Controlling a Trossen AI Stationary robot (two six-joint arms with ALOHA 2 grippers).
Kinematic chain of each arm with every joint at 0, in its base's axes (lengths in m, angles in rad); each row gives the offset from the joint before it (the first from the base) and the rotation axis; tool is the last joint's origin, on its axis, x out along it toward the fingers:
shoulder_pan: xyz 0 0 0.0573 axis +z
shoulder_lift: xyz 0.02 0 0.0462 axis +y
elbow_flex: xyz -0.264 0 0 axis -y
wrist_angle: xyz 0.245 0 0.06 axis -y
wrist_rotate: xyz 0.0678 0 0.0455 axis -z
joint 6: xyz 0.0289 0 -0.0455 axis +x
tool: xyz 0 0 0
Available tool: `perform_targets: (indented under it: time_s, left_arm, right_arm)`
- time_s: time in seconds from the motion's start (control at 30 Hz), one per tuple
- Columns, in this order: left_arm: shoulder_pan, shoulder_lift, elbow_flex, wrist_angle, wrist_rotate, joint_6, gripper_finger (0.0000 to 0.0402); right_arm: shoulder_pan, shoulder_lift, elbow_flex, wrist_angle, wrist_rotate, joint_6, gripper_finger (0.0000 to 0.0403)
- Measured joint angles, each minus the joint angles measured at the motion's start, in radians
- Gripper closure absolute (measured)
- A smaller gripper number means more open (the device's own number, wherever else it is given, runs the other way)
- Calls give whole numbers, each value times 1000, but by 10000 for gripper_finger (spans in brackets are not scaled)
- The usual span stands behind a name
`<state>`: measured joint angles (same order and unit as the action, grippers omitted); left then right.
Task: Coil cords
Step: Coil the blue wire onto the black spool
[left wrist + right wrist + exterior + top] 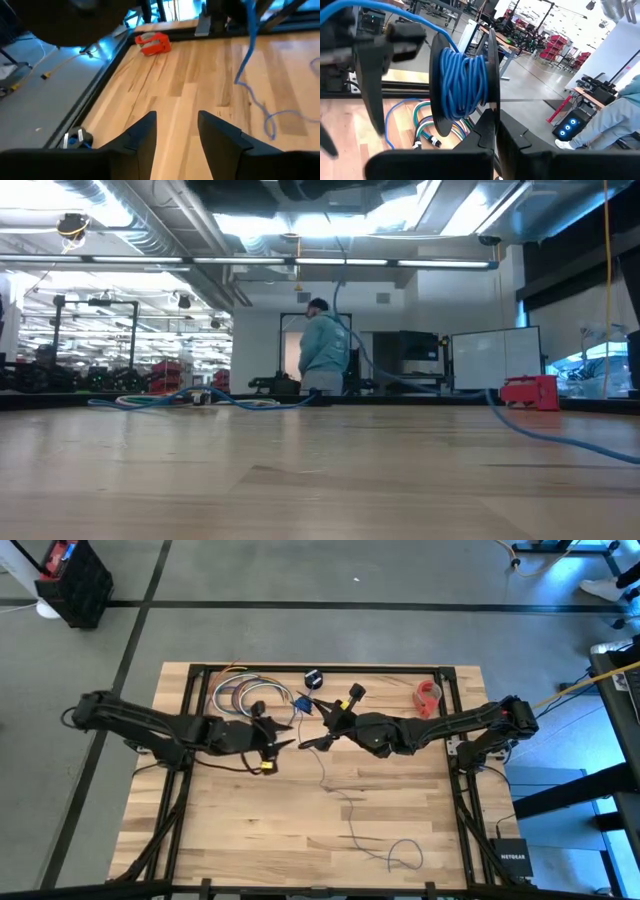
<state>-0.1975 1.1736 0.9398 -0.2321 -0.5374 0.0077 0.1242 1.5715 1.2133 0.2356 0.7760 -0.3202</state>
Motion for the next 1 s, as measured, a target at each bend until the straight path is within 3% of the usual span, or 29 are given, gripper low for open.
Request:
perform_targets:
  time_s: [0.23, 0.67, 1.0]
  left_arm:
    - [-13, -60, 0, 87, 250, -21, 266]
    - [-11, 30, 0, 212, 243, 26, 271]
    - [4, 42, 0, 237, 242, 42, 355]
  right_arm:
    - [0, 0, 0, 0, -1, 0, 398]
    - [0, 0, -1, 0, -2, -2, 398]
    - [0, 0, -1, 2, -20, -2, 398]
